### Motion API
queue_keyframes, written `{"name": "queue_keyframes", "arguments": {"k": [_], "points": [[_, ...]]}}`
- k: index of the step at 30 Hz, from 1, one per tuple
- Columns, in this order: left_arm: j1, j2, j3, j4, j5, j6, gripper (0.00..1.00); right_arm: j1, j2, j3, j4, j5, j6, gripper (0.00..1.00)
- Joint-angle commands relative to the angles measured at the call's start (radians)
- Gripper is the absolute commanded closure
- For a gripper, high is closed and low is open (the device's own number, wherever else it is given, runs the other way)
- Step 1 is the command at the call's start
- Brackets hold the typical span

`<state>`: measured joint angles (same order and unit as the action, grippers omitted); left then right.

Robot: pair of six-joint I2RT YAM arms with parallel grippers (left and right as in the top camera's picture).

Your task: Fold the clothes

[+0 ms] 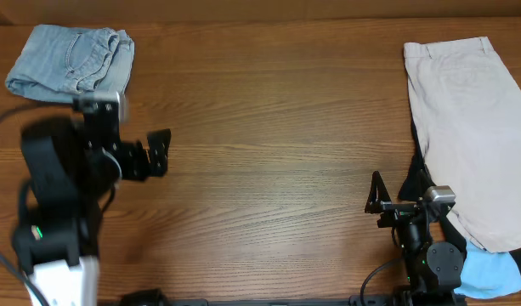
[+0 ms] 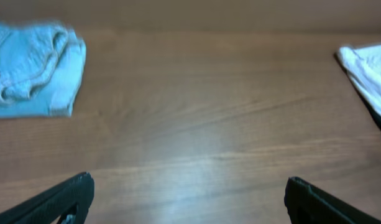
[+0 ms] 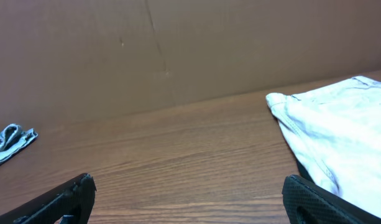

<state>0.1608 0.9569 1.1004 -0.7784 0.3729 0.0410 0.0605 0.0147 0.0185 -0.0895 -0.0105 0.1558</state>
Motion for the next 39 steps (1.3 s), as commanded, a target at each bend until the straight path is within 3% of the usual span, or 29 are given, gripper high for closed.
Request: {"name": "queue_keyframes", "arguments": {"k": [1, 10, 21, 31, 39], "points": [[0.003, -0.195, -0.226, 0.141, 0.009, -0.015, 0.00, -0.003, -0.012, -0.010, 0.005, 0.010, -0.007, 0.00], [-0.007, -0.598, -0.695, 0.529, -0.031, -0.023, 0.00, -0.003, -0.012, -0.010, 0.005, 0.010, -0.007, 0.00], [-0.071, -0.911, -0.953, 0.687, -0.167, -0.023, 0.00, -0.003, -0.012, -0.010, 0.005, 0.010, -0.007, 0.00], [-0.071, -0.954, -1.083, 0.793, -0.204, -0.023, 0.00, -0.003, -0.012, -0.010, 0.005, 0.010, -0.007, 0.00], [-0.070, -0.954, -1.096, 0.713, -0.227, -0.022, 0.00, -0.003, -0.012, -0.010, 0.005, 0.010, -0.007, 0.00]]}}
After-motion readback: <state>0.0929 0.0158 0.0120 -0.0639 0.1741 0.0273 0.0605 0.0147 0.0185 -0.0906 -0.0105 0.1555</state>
